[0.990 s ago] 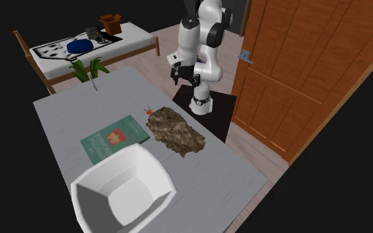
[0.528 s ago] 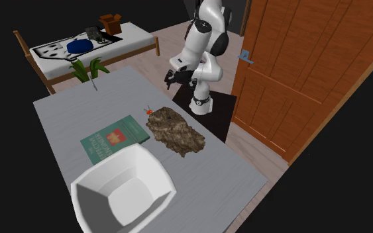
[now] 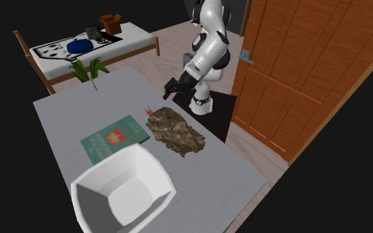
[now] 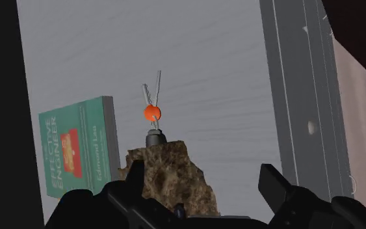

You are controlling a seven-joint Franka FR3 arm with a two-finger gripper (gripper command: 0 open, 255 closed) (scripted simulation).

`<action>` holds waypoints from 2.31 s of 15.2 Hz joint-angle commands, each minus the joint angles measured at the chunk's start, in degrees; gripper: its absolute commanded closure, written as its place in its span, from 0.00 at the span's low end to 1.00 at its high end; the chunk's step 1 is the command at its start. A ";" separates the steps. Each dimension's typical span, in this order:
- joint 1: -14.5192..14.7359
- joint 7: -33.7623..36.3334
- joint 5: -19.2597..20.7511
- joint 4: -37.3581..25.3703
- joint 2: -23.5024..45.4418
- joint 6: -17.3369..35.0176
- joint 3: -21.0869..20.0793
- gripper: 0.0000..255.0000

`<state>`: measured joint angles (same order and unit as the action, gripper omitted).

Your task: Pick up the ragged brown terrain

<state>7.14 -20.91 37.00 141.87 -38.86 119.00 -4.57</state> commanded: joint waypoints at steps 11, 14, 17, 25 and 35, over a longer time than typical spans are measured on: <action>-1.47 -4.31 33.36 3.67 4.99 30.86 -4.10 0.00; -2.51 -0.95 36.09 4.76 5.71 31.86 -4.88 0.00; -3.75 3.33 39.63 5.88 6.73 32.86 -5.88 0.00; -3.69 3.21 39.51 5.74 6.81 32.79 -5.88 1.00; -1.75 -3.70 33.82 3.90 5.11 31.10 -4.31 1.00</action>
<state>5.01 -23.30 71.89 146.18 -33.47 150.48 -9.15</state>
